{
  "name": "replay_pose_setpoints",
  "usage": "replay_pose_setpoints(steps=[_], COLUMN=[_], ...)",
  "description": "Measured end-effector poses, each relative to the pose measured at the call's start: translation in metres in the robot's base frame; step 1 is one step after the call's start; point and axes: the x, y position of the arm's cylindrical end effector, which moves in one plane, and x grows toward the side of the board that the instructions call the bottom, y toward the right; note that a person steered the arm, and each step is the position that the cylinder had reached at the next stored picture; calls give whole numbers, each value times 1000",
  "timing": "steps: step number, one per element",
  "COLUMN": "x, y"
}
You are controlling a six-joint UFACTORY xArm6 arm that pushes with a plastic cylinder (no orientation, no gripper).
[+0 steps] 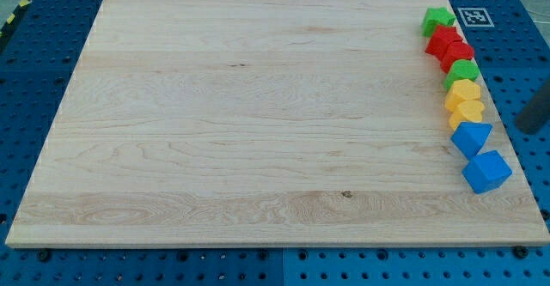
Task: Move the yellow heart towards bottom center
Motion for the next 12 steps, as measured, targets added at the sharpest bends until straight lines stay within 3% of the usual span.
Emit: replay_pose_setpoints(steps=[2, 4, 7, 8, 10, 12], x=[-2, -2, -14, -35, -35, -22], y=[-18, -74, 4, 2, -59, -61])
